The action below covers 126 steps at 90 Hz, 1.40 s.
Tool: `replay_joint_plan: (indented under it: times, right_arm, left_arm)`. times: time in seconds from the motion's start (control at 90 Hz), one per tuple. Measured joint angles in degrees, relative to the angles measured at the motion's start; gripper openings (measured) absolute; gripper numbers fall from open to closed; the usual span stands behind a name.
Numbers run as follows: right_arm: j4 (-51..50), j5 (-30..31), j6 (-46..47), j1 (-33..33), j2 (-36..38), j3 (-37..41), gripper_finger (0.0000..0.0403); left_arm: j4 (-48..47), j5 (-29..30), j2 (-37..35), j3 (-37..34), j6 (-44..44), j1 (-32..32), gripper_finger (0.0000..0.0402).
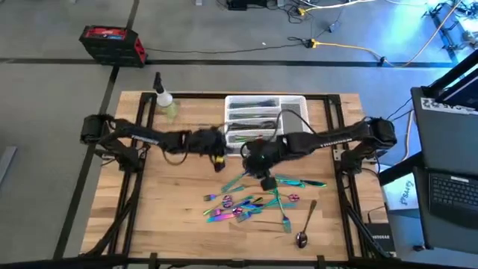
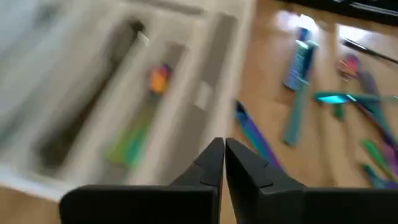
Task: Sort silverware
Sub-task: Put the blue fork on the white silverware tray
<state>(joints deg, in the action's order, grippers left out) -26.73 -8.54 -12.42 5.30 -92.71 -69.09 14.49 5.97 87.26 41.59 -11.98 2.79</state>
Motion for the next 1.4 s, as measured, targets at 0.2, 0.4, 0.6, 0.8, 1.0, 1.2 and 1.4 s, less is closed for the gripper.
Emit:
replay_joint_plan:
  times: [0.2,0.4,0.6,0.8,1.0,1.2,1.4]
  right_arm:
    - [7.67,2.15,8.68,2.05,-0.02,3.35,0.0085]
    - [13.21,10.61,12.44,6.03,0.02,3.31,0.0085]
    - [12.22,20.55,16.74,9.45,0.02,3.31,0.0085]
    - [9.94,25.86,21.66,10.58,-0.02,3.31,0.0085]
    - [6.32,27.34,25.78,11.25,-0.75,3.31,0.0085]
    - [5.47,30.1,28.15,11.23,-1.76,3.31,0.0085]
    - [4.01,30.89,31.65,11.21,-2.61,3.31,0.0085]
  left_arm:
    - [-1.08,6.16,2.02,-1.25,1.47,-10.38,0.0021]
    - [-4.33,8.3,4.63,-1.24,-3.58,-16.02,0.0086]
    - [-3.83,10.95,6.7,-1.12,-9.06,-19.42,0.0146]
    - [-4.61,11.18,7.34,-1.12,-14.12,-23.66,0.0155]
    - [-4.67,15.02,7.64,-1.1,-16.54,-28.28,0.0155]
    - [-4.99,17.33,9.96,-1.1,-17.8,-29.02,0.0155]
    - [-4.86,16.86,11.98,-1.08,-17.93,-26.86,0.0155]
